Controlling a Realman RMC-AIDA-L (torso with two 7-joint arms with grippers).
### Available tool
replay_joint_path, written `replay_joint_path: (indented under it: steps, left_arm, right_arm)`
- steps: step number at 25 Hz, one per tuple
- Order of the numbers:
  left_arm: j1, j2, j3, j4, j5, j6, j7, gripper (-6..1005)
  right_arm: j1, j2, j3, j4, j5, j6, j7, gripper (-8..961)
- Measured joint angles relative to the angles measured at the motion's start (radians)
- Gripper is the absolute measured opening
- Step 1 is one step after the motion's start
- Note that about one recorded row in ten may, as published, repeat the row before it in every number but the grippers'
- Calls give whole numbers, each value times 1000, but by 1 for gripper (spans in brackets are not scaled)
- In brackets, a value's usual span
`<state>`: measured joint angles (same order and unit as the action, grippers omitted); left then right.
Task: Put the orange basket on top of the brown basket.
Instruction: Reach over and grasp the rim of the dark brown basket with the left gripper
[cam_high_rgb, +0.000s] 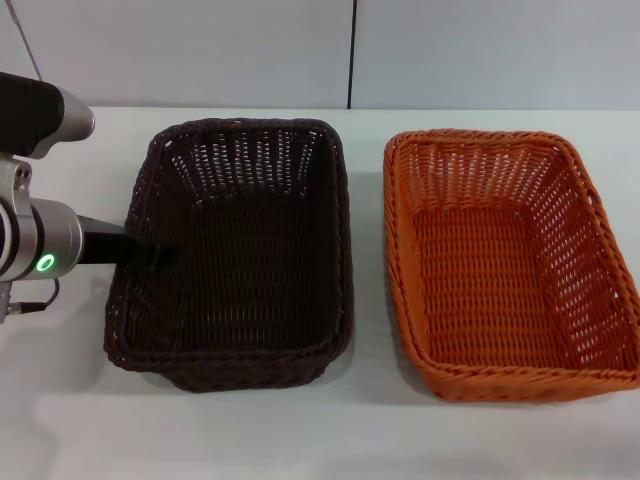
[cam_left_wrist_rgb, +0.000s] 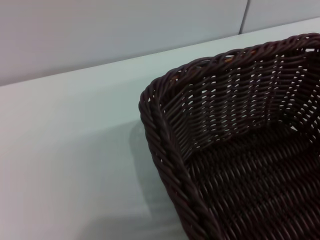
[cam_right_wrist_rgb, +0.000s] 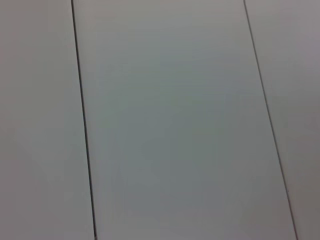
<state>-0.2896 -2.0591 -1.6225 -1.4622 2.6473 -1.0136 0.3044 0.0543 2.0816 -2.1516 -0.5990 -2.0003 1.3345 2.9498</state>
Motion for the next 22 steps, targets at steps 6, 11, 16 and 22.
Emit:
replay_joint_path:
  steps: [6, 11, 16, 22]
  left_arm:
    - [0, 1, -3, 1, -1, -7, 10, 489]
    - [0, 1, -5, -12, -9, -36, 70, 361]
    - [0, 0, -29, -51, -9, -78, 140, 315]
    - [3, 1, -165, -187, -92, -199, 299, 301]
  right_arm:
    - [-1, 0, -4, 2, 0, 5, 0, 740]
    - [-2, 0, -4, 1, 0, 8, 0, 740]
    - [-3, 0, -4, -1, 0, 11, 0, 740]
    - [-13, 0, -4, -5, 0, 19, 0, 740]
